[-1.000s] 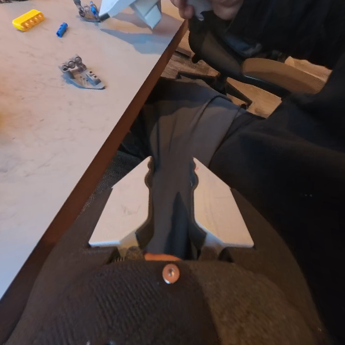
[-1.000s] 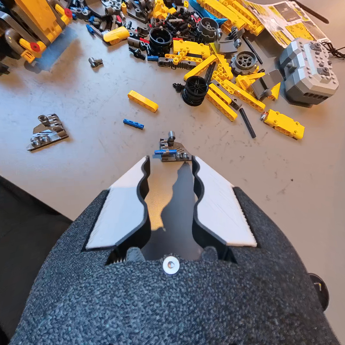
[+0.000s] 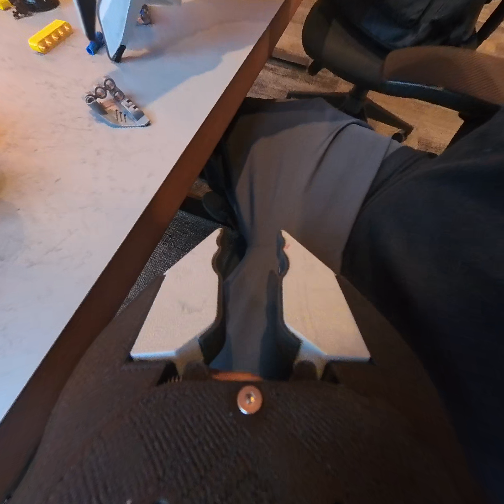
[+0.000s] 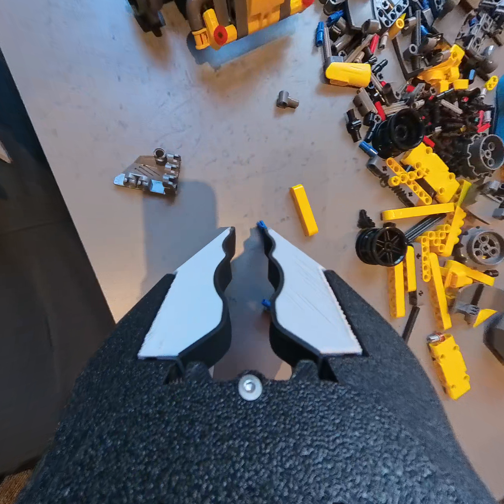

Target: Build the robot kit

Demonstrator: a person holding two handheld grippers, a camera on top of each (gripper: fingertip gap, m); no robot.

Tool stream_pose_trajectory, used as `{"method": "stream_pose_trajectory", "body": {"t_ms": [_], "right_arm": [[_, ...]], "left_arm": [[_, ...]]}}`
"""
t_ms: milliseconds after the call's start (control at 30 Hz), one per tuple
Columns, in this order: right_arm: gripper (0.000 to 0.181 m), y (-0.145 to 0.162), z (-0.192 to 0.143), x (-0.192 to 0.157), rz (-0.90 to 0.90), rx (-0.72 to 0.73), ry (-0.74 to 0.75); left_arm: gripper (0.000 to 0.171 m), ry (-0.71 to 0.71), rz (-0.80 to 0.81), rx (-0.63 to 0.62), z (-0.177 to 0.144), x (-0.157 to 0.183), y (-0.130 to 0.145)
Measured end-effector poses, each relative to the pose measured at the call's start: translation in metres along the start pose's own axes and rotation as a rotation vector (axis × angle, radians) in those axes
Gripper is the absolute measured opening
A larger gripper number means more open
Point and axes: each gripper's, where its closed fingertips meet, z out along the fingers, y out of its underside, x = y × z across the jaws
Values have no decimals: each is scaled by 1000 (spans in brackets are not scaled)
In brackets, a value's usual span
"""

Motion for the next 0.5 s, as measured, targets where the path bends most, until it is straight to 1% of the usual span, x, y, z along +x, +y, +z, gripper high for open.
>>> {"method": "stream_pose_trajectory", "body": {"t_ms": [33, 100, 133, 267, 367, 400, 500], "right_arm": [[24, 0, 0, 2, 3, 3, 23], [42, 0, -3, 6, 16, 7, 84], [46, -1, -6, 3, 31, 15, 85], [46, -18, -16, -20, 82, 108, 66], [47, -22, -18, -31, 100, 129, 86], [50, -23, -18, -32, 120, 138, 97], [51, -41, -20, -45, 207, 236, 81]], "left_arm": [[36, 1, 0, 2, -1, 0, 0], [36, 3, 1, 0, -1, 0, 1], [36, 4, 4, -3, -2, 0, 2], [36, -5, 20, -18, -5, 2, 5], [35, -4, 19, -24, -7, 3, 6], [36, -1, 15, -23, -8, 3, 5], [35, 4, 6, -15, -10, 4, 3]]}}
